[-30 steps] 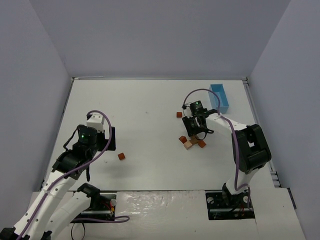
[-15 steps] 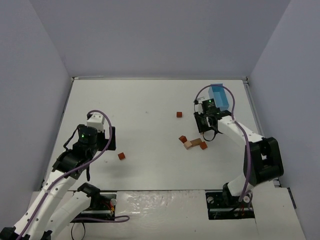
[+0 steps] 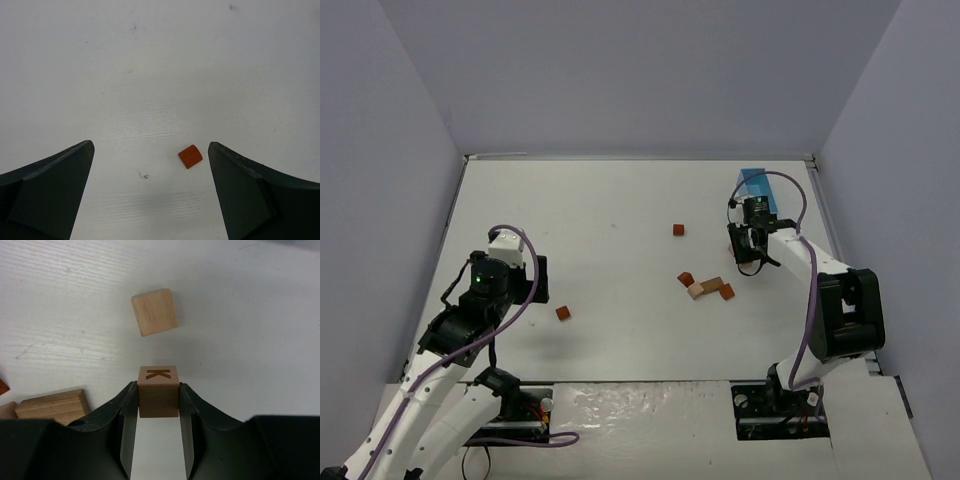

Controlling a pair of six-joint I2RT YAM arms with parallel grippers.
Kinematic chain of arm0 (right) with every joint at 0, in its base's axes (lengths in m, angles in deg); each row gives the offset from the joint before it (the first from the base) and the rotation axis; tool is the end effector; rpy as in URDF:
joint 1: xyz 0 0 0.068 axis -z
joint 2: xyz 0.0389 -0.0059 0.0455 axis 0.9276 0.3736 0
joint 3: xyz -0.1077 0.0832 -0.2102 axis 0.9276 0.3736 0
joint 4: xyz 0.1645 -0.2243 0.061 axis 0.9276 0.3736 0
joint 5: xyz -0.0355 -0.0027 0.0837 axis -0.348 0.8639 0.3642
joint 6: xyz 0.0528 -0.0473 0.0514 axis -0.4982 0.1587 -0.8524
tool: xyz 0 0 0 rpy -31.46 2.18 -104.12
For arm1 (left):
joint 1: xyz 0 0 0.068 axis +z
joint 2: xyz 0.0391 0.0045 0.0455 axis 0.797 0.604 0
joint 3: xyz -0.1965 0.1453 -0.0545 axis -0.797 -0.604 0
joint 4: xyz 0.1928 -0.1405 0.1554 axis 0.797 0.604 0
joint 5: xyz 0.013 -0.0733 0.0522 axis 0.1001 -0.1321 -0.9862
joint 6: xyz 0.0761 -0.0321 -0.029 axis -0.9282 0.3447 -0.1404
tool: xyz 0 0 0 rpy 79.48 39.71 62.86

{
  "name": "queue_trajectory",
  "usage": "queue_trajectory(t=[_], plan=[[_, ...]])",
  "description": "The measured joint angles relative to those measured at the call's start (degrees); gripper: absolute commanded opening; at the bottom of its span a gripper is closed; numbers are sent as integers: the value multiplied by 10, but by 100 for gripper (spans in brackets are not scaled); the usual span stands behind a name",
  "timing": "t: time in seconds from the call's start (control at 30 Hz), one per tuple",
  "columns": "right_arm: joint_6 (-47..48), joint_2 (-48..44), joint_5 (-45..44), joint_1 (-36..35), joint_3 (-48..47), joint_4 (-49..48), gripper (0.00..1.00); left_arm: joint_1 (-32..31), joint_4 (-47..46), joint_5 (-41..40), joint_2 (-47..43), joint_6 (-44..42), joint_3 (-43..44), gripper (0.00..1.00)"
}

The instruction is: Build the wood block tower

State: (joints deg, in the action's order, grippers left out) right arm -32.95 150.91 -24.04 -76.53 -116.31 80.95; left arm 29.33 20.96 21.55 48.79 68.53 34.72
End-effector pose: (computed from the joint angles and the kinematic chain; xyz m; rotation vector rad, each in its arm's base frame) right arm 0.3764 0.0556 0.1407 -0.3200 2.3681 0.0059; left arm 0.2070 -0.0746 0.2845 0.0567 2.0141 -0.2279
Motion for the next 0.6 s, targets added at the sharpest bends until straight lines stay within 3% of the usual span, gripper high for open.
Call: queue_trajectory(t=[0.6], plan=[[83, 69, 69, 36, -15, -25, 0, 0, 0, 0, -24, -4, 0, 97]])
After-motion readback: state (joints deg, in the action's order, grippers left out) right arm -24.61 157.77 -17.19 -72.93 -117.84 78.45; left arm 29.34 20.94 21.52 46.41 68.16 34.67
